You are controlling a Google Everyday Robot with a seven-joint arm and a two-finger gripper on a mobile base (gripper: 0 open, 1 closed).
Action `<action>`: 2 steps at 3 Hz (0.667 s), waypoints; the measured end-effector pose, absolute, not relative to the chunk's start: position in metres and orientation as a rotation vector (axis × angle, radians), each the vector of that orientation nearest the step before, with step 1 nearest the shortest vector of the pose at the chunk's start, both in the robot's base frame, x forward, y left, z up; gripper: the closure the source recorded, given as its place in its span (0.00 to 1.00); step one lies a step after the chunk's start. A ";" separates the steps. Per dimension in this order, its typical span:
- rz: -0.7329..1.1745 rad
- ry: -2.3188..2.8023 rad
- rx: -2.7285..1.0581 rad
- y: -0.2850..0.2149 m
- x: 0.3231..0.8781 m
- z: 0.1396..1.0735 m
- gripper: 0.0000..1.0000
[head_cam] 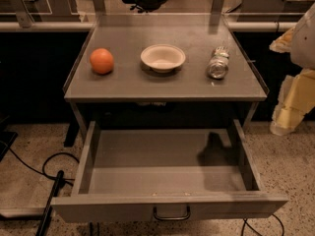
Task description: Place orange into top drawer
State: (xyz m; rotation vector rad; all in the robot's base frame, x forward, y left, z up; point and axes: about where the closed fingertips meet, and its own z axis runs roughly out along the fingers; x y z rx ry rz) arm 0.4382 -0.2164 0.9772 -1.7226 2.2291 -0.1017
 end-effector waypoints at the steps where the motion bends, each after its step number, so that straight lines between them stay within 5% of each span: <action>1: -0.102 2.229 -1.723 -0.216 0.438 0.977 0.00; 2: -0.086 2.206 -1.708 -0.207 0.448 0.976 0.00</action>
Offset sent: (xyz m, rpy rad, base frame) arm 0.0259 0.0253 -0.0088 0.0684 -0.0215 0.0140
